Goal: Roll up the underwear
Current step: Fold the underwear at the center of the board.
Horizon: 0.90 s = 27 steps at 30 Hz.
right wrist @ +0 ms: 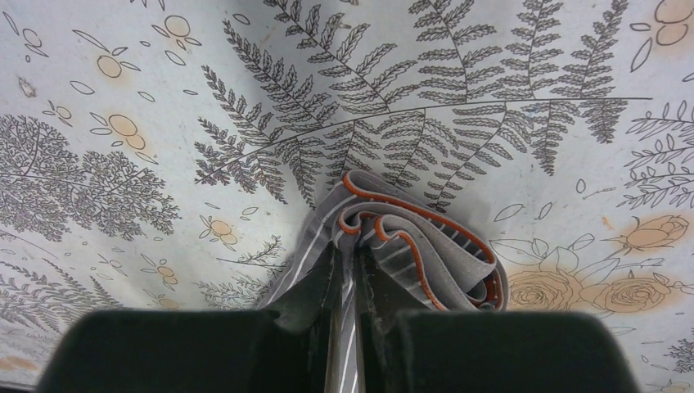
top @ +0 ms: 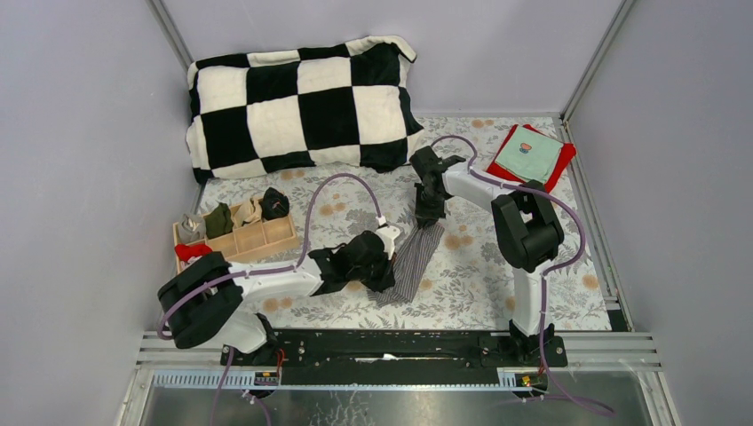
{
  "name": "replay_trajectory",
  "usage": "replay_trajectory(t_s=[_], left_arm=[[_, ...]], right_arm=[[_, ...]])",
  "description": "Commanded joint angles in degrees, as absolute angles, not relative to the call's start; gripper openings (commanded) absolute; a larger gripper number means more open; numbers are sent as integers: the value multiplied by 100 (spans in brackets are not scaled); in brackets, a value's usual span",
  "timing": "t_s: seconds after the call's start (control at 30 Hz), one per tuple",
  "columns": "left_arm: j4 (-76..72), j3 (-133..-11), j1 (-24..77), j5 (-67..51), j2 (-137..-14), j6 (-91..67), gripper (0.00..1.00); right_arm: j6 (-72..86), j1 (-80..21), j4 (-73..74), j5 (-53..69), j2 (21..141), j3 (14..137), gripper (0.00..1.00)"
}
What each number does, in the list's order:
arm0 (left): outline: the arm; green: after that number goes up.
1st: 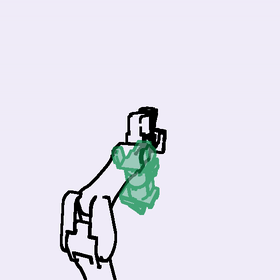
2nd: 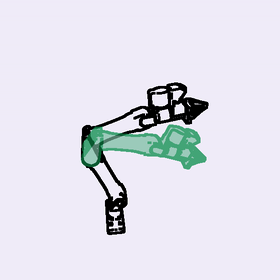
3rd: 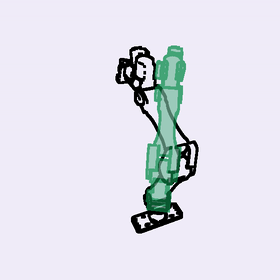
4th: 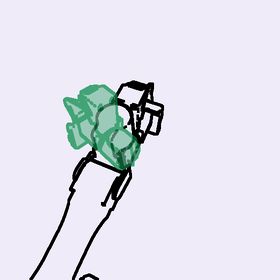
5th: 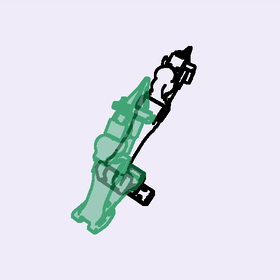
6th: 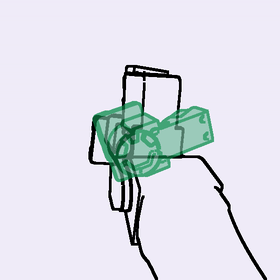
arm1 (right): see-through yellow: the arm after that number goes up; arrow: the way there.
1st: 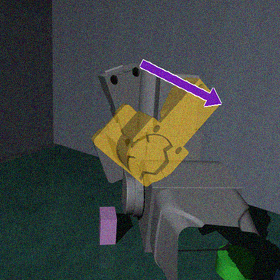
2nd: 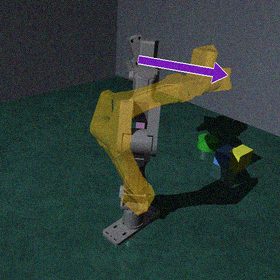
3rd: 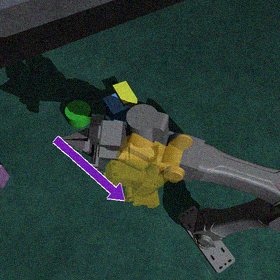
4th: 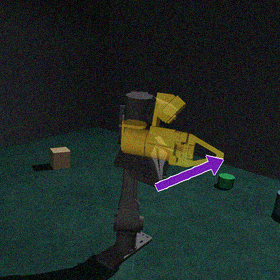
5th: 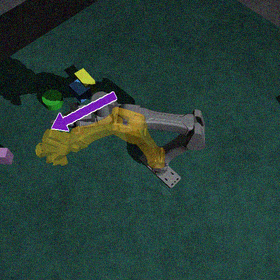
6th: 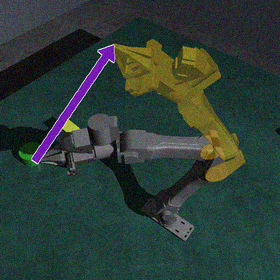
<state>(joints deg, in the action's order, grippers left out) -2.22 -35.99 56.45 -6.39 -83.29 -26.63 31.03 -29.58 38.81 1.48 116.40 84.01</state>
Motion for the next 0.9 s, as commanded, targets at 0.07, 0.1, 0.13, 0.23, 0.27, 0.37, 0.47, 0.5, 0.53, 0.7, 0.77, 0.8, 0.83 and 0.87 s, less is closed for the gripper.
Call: replay_trajectory(t_s=[0.07,0.1,0.13,0.23,0.27,0.37,0.47,0.5,0.53,0.7,0.77,0.8,0.83,0.87], left_arm=[[507,-3908,5566,-387,-7878,-2613,0],[531,-3890,5550,-356,-7834,-2596,0],[543,-3861,5530,-326,-7807,-2581,0],[579,-3782,5469,-272,-7821,-2580,0],[580,-3759,5460,-253,-7848,-2601,0],[580,-3721,5455,-157,-7980,-2672,0],[573,-3681,5450,-18,-8131,-2747,0],[565,-3654,5452,-18,-8172,-2763,0],[574,-3649,5454,103,-8205,-2788,0],[820,-3709,5450,618,-8302,-2902,8],[943,-3730,5449,807,-8230,-2958,22],[1019,-3751,5451,919,-8161,-2990,26],[1105,-3781,5449,1017,-8085,-3018,29],[1208,-3827,5449,1118,-7994,-3041,33]], right_arm=[[2928,-2980,3693,-103,11876,8118,8],[2927,-2980,3684,-105,11874,8113,9],[2927,-2985,3676,-105,11874,8112,10],[2932,-2986,3692,-105,11861,8121,12],[2935,-2988,3692,-110,11849,8114,13],[2928,-2983,3705,-123,11830,8119,17],[2927,-2983,3709,-125,11821,8111,21],[2927,-2980,3709,-123,11821,8112,24],[2927,-2985,3709,-116,11821,8112,25],[2927,-2983,3709,-99,11814,8129,33],[2927,-2984,3699,-84,11809,8130,34],[2932,-2980,3700,-80,11804,8130,35],[2929,-2986,3700,-79,11804,8130,35],[2927,-2988,3690,-73,11806,8130,35]])
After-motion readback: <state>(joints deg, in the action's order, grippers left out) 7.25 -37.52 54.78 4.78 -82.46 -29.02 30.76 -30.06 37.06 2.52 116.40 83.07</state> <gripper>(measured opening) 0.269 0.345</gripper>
